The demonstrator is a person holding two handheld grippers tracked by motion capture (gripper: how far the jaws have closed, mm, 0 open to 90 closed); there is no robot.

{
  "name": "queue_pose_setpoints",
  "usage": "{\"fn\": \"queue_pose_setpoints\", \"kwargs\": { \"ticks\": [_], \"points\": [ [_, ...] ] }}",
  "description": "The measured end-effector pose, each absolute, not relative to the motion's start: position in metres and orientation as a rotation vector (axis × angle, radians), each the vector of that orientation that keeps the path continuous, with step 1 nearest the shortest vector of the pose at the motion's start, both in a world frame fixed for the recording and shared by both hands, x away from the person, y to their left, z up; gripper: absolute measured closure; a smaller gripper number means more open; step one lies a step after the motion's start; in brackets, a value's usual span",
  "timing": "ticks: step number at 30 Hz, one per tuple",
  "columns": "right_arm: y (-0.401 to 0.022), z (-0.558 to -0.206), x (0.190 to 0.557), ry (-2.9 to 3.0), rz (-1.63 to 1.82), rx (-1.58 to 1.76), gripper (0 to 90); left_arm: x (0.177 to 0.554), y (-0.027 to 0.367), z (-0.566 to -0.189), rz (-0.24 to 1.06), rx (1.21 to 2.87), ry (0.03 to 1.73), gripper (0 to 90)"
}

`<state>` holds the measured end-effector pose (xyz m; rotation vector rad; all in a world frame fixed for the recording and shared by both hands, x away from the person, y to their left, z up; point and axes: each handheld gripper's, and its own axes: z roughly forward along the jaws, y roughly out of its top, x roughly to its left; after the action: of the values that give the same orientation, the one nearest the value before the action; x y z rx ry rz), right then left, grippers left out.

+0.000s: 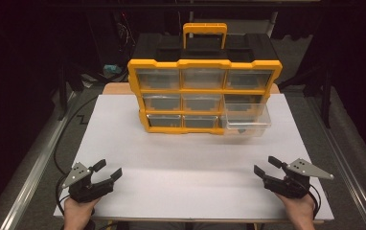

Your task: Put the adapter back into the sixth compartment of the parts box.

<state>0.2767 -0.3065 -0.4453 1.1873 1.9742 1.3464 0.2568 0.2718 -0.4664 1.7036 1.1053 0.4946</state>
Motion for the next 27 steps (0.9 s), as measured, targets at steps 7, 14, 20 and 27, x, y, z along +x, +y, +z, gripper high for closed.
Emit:
{"fn": "queue_pose_setpoints", "kwargs": {
  "ticks": [7,14,20,27],
  "points": [
    [-0.311,-0.450,0.270,1.941,1.352,1.194,30.0,0.257,0.272,-0.466,0.495,1.703,1.104,26.6],
    [-0.313,-0.456,0.262,1.929,1.346,1.184,28.7,0.256,0.272,-0.466,0.497,1.700,1.103,26.7],
    [-0.315,-0.457,0.256,1.899,1.375,1.179,28.6,0.256,0.272,-0.466,0.497,1.704,1.097,26.6],
    [-0.314,-0.458,0.257,1.900,1.372,1.182,28.6,0.256,0.271,-0.466,0.497,1.706,1.096,26.6]
  ]
}}
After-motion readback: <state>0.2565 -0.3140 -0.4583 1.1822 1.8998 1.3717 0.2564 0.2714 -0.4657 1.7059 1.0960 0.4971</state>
